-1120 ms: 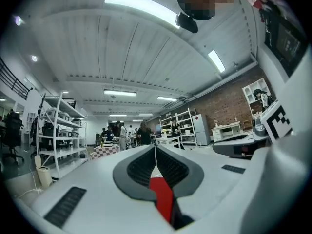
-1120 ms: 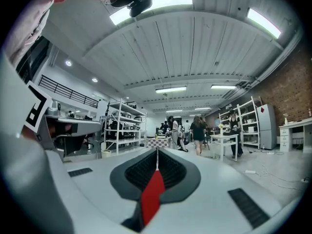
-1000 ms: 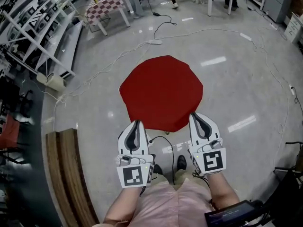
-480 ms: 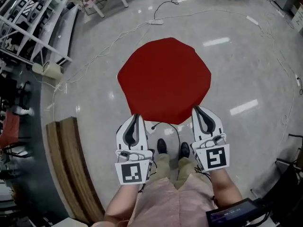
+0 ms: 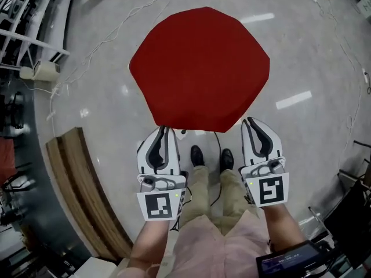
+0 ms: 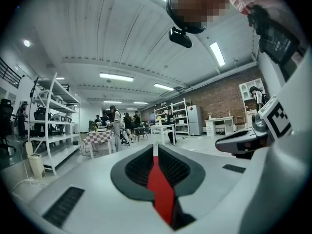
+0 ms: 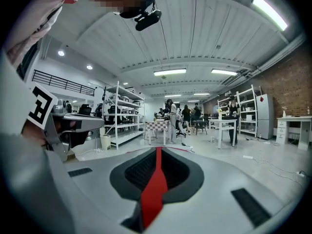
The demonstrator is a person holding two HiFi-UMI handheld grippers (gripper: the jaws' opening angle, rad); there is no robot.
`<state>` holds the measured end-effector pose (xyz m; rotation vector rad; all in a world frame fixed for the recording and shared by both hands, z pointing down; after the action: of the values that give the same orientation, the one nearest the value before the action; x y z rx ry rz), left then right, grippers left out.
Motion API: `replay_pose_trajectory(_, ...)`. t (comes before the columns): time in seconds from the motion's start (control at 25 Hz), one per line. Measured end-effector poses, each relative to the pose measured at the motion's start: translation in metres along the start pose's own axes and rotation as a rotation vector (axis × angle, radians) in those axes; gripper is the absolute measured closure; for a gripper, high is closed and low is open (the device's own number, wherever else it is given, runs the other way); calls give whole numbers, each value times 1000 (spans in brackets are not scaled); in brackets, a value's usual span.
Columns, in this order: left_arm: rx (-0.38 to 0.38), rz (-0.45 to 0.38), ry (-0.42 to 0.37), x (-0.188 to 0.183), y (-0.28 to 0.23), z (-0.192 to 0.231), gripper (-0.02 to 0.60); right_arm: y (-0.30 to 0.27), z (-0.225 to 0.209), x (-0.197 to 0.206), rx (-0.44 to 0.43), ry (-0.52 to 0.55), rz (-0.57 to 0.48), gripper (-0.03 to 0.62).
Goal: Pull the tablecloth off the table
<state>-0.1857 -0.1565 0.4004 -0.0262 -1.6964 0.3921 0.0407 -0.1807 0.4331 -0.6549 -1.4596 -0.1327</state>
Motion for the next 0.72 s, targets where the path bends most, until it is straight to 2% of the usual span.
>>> replay_pose_trajectory(0.12, 48, 12, 4, 30, -5, 4, 549, -7, 11, 28, 13, -11, 29, 569)
replay_pose_trajectory(0.28, 95, 28, 8, 77, -13, 1, 544, -19, 19, 72, -3, -23, 50, 500)
replay_pose_trajectory(0.44, 143, 53, 21, 122, -25, 3, 415, -38, 24, 116, -13, -29, 71, 432)
replay_pose_trajectory(0.72, 194, 53, 20, 191, -39, 9, 311, -59, 30, 187, -15, -16, 69, 315)
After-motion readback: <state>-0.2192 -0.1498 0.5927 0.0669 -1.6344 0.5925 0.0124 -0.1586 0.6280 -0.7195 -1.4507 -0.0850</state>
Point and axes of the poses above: the fingertips, and each gripper's own axes: y backward along the fingers, z to its left, x out of its underside, the point moved 8 cm from there along y, backward along the fingers, and after that the axes turned 10 degrees about z, right-handed, at the moved point
